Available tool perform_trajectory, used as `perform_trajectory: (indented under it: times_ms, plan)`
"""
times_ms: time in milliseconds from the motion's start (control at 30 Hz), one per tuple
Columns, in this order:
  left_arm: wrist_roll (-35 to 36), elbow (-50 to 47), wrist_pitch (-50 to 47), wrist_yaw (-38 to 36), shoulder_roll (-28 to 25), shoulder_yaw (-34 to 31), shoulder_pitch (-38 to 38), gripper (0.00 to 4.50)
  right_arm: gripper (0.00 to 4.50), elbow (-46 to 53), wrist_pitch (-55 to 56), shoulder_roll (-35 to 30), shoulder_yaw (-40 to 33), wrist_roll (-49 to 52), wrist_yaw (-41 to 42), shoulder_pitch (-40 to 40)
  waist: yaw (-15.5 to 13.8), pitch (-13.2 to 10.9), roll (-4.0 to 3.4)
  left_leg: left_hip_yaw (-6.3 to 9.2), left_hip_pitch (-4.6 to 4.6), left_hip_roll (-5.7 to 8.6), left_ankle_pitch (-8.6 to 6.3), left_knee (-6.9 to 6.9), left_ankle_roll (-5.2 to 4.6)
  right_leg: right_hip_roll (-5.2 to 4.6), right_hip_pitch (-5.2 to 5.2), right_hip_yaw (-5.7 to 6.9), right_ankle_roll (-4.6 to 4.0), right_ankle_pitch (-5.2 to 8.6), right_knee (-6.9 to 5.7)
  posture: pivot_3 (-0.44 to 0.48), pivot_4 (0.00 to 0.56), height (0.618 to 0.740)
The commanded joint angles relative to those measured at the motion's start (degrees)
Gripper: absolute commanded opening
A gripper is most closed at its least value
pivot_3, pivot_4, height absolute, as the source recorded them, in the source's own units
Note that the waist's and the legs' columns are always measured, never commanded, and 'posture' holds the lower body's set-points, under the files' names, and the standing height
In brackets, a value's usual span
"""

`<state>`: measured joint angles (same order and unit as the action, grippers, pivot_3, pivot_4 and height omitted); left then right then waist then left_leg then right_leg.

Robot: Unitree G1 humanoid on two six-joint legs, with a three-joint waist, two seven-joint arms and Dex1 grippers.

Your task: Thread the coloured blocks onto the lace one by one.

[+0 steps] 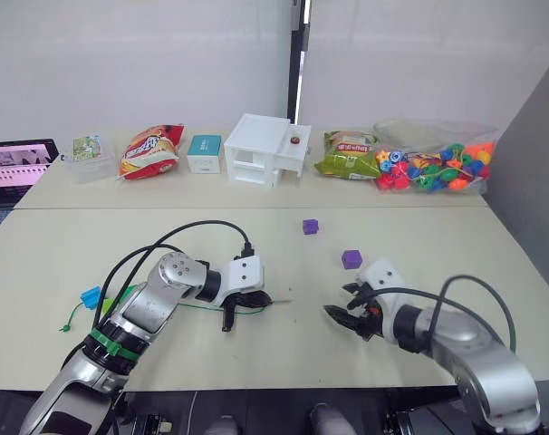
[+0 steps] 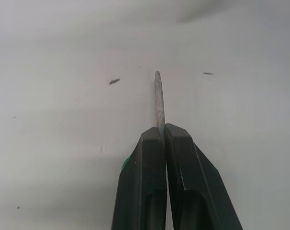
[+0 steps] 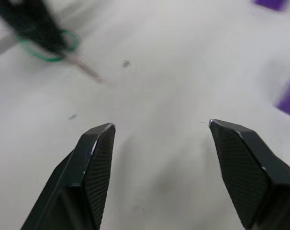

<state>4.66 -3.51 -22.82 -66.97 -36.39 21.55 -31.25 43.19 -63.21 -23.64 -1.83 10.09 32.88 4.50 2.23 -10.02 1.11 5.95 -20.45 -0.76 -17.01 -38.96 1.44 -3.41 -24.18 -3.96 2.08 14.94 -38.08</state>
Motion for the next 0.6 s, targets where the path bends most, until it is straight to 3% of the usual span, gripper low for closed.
perform_trajectory:
  times_ms: [33,200,500,600]
  plan:
    - [1.0,-2.3,-0.8,0.1,-1.0,-2.0,0.3,0.00,3.38,1.8,2.7,7.2,-0.6,-3.7,-11.6,-2.2,0.3,0.0,0.00,0.00,0.01,-0.02,0.00,0.01,0.00,0.02,0.00,0.00,0.00,0.00,0.00,0.000,0.150,0.740]
    - [0.9,-2.6,-1.3,0.2,-1.2,-2.2,0.4,0.00,3.38,-10.4,14.1,15.1,1.9,-9.5,-23.3,2.7,0.6,0.0,-0.02,-0.06,0.08,-0.03,0.02,0.05,0.04,0.03,-0.01,-0.04,0.00,0.00,0.02,0.000,0.150,0.740]
    - [1.0,-4.4,-2.0,1.1,-1.5,-2.9,1.8,0.00,3.38,-32.3,28.5,18.0,-0.7,-9.3,-28.0,13.1,0.5,0.0,-0.03,-0.07,0.07,-0.01,0.03,0.14,0.06,-0.01,-0.05,-0.06,-0.01,-0.01,-0.01,0.000,0.150,0.740]
    - [0.9,-4.8,-2.4,1.5,-1.6,-3.2,2.1,0.00,2.66,-32.9,30.9,19.5,-1.2,-7.8,-28.3,12.9,0.5,0.0,-0.03,-0.03,0.07,-0.03,0.02,0.24,0.04,0.02,-0.09,-0.05,-0.02,-0.01,-0.01,0.000,0.150,0.740]
